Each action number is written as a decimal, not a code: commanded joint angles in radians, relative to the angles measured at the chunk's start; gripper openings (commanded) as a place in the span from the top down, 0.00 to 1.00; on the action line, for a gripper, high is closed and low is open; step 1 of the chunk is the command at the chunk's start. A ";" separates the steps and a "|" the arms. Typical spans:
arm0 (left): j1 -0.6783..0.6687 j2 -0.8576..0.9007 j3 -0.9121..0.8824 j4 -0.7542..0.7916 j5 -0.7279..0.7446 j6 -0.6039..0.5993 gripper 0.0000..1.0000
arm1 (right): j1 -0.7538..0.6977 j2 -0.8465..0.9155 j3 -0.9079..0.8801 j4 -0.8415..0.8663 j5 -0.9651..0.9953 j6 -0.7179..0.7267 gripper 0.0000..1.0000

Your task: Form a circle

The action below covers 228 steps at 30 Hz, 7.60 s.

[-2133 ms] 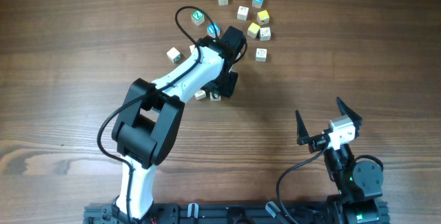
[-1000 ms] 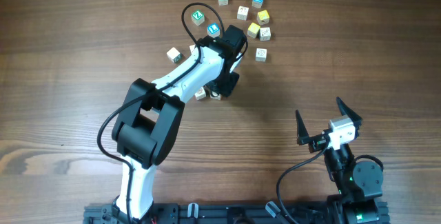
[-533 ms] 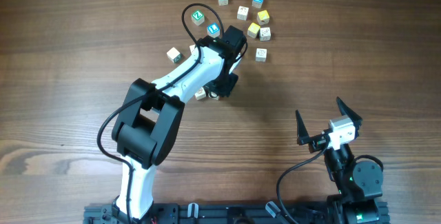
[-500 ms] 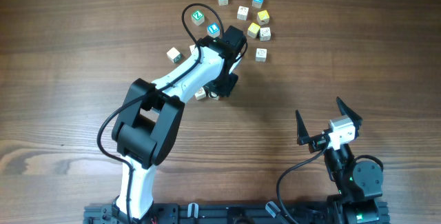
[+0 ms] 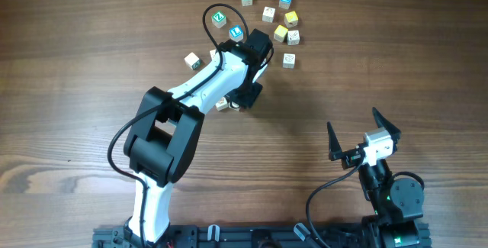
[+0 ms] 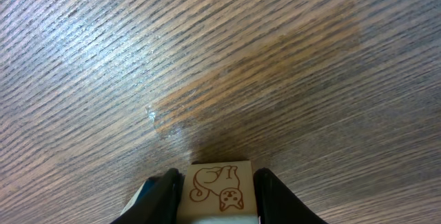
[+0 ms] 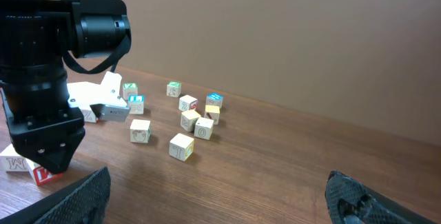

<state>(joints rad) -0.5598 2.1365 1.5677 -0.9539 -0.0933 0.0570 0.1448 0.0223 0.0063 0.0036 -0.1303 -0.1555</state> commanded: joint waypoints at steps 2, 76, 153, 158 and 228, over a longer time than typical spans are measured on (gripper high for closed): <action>0.002 0.013 -0.006 -0.004 -0.016 0.018 0.62 | -0.002 -0.005 -0.001 0.003 0.005 0.000 0.00; 0.703 -0.187 0.034 0.156 0.040 -0.514 0.00 | -0.002 0.137 0.320 -0.119 -0.100 0.043 0.01; 0.703 -0.187 0.034 0.156 0.040 -0.514 0.00 | 0.067 2.459 2.037 -0.963 0.001 0.424 0.21; 0.703 -0.187 0.034 0.156 0.040 -0.514 0.00 | 0.079 2.459 2.037 -0.941 0.139 0.451 0.21; 0.703 -0.187 0.034 0.156 0.040 -0.514 0.00 | 0.098 1.657 1.876 -1.488 -0.240 0.208 0.95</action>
<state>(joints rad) 0.1413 1.9503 1.6016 -0.8005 -0.0540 -0.4480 0.2203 1.6505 2.0068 -1.4883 -0.2630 0.0578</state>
